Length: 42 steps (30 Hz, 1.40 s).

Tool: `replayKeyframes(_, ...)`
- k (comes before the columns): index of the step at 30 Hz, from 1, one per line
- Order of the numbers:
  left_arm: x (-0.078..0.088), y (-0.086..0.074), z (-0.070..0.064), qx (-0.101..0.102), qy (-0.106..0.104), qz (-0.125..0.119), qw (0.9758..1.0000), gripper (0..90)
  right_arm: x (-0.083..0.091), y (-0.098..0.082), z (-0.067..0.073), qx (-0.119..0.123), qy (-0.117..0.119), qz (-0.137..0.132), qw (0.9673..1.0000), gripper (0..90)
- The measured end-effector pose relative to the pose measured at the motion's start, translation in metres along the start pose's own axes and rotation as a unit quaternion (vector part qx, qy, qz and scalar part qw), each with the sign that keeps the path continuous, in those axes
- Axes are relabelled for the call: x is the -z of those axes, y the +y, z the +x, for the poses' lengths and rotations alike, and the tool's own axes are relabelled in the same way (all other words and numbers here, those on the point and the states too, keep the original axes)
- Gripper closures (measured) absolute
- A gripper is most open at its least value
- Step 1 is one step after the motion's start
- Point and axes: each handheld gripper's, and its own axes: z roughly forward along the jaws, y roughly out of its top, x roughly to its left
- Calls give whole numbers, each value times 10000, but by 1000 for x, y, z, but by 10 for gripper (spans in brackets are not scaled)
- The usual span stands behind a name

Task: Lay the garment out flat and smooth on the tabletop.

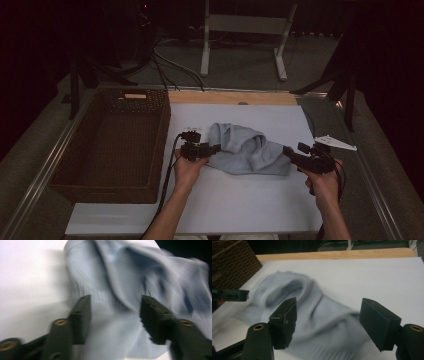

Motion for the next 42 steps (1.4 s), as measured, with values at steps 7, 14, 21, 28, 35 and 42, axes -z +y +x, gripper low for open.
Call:
replayKeyframes(7, 2, -1, -5, -200, -173, -46, 9996, 293, 1, -6, 3, 67, 51, 39, 10000, 291)
replayKeyframes(14, 9, -2, -10, -371, -312, -263, 9985, 241, 1, -12, 6, 117, 73, 55, 9999, 291)
replayKeyframes(21, 19, -2, -18, -615, -485, -500, 9957, 222, 3, -22, 8, 186, 68, 32, 9998, 290)
replayKeyframes(28, 27, -5, -24, -945, -475, -604, 9926, 165, 2, -36, 10, 232, 49, 144, 9996, 284)
replayKeyframes(35, 33, -9, -27, -1213, -499, -682, 9890, 109, 2, -49, 6, 159, -1, 209, 9997, 276)
replayKeyframes(42, 41, -15, -26, -1451, -435, -966, 9837, 108, -4, -62, 3, 159, -79, 432, 9989, 264)
